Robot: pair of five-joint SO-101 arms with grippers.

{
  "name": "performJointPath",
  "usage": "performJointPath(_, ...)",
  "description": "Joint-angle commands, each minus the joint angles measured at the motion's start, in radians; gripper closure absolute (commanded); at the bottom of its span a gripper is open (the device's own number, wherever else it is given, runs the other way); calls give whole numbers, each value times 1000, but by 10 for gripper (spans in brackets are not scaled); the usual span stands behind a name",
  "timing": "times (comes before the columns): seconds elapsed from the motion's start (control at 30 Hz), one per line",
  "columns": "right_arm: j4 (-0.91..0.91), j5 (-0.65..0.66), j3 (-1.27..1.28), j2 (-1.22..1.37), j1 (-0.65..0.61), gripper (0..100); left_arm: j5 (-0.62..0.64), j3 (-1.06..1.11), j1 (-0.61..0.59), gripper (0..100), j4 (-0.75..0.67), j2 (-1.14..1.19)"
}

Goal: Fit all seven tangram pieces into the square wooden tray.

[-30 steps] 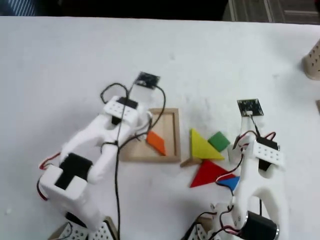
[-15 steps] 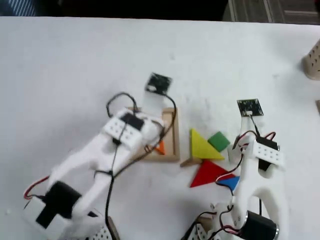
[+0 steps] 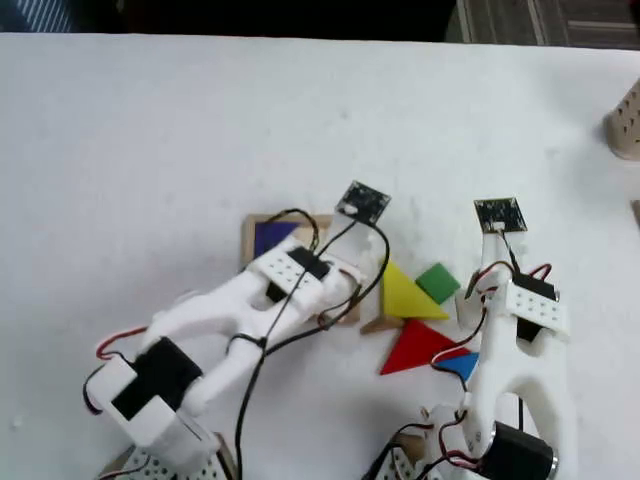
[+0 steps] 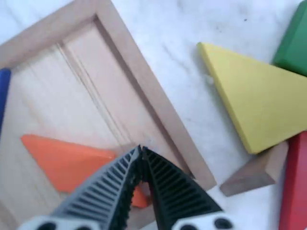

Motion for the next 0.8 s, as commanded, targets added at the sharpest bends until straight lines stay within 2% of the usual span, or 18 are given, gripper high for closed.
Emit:
performJointPath(0.0,-18,17,-8,-13,-13,981,5,-60,16,976,49,-2)
performJointPath(0.13,-18,17,-8,-13,-13,981,5,-60,-4,976,141,-2)
performJointPath(0.43,-19,17,-8,-13,-13,981,3,-60,-171,976,242,-4)
performJointPath(0.57,-19,18,-8,-13,-13,981,3,-68,-165,976,249,-28)
performJointPath(0.77,-19,43,-8,-13,-13,981,3,-35,-88,976,241,-174)
